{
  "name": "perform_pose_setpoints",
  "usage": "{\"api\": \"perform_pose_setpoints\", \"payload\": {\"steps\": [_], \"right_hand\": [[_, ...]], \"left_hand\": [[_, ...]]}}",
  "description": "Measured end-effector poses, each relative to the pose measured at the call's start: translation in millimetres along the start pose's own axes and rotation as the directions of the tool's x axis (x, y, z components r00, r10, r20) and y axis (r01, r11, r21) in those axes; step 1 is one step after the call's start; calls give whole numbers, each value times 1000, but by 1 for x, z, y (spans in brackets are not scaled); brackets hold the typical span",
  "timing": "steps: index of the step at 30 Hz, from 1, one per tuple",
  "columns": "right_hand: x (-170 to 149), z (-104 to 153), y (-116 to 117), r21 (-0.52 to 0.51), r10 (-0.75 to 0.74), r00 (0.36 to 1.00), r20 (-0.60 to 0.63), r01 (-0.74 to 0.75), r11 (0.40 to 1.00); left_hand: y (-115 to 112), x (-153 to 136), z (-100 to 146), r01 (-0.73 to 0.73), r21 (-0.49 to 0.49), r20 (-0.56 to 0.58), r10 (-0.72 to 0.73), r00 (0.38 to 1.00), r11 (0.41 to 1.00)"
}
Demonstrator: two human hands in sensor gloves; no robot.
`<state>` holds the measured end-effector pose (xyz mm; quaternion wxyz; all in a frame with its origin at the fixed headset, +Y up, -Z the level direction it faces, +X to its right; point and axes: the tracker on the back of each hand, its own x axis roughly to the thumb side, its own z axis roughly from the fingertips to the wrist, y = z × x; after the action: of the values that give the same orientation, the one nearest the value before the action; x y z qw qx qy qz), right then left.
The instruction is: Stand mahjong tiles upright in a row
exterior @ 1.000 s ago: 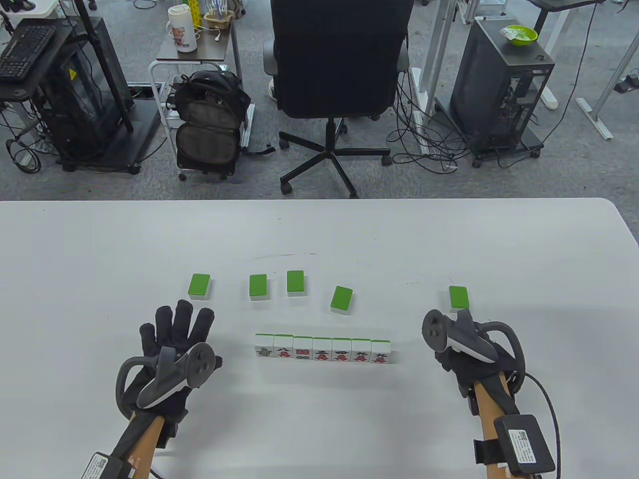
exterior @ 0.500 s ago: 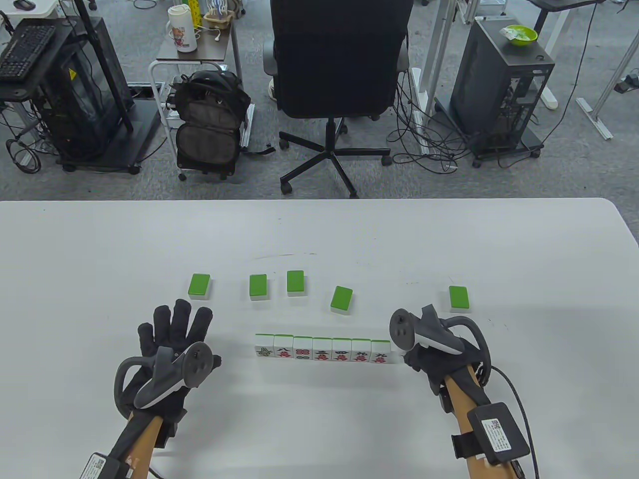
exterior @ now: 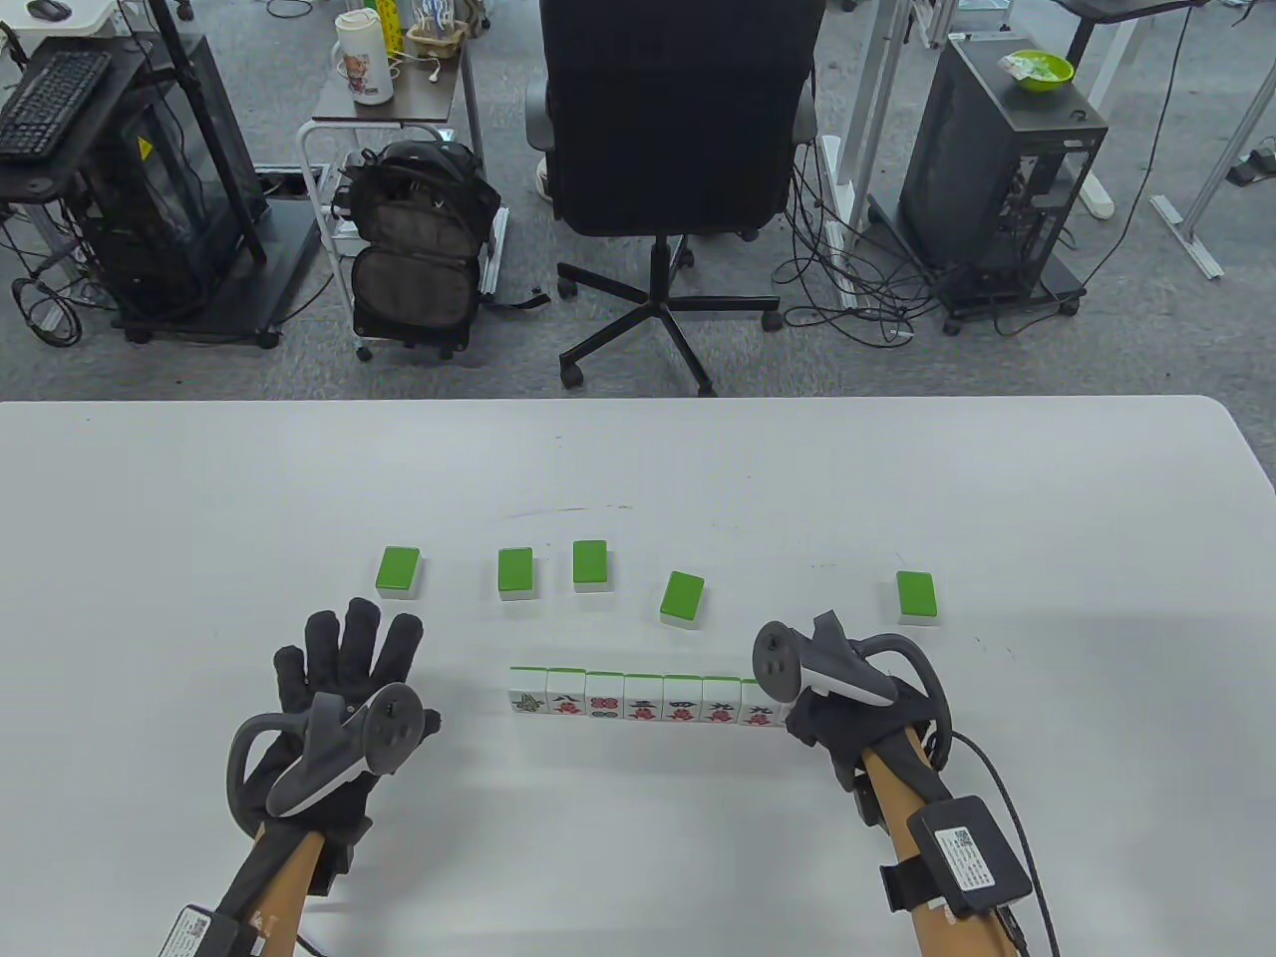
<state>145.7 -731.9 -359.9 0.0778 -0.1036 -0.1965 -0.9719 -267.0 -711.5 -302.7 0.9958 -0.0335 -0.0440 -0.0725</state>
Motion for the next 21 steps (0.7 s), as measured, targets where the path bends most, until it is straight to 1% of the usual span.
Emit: {"api": "perform_pose_setpoints", "payload": {"steps": [5, 8, 13, 14, 17, 19, 21], "right_hand": [[-2, 0, 1, -14, -23, 1000, 6, 23, 1000], [-4, 2, 0, 2, -32, 999, 20, 32, 999], [-19, 18, -17, 66, -65, 998, 26, 63, 996], [-24, 22, -21, 54, -64, 998, 10, 64, 997], [-41, 28, -32, -31, -60, 996, -70, 58, 998], [-53, 27, -34, -81, -84, 986, -142, 73, 994], [-64, 20, -30, -123, -69, 967, -247, 39, 992]], "left_hand": [[0, 0, 0, 2, -2, -1, -2, 1000, 1000], [0, 0, 0, 3, -4, -2, -3, 1000, 1000], [1, -1, 1, 0, -3, -8, -1, 1000, 1000], [1, -1, 1, 1, -4, -10, -1, 1000, 1000], [1, -2, 1, -1, -7, -15, 1, 1000, 1000], [1, -2, 2, 0, -7, -19, 0, 1000, 1000], [0, -2, 2, 0, -7, -22, 0, 1000, 1000]]}}
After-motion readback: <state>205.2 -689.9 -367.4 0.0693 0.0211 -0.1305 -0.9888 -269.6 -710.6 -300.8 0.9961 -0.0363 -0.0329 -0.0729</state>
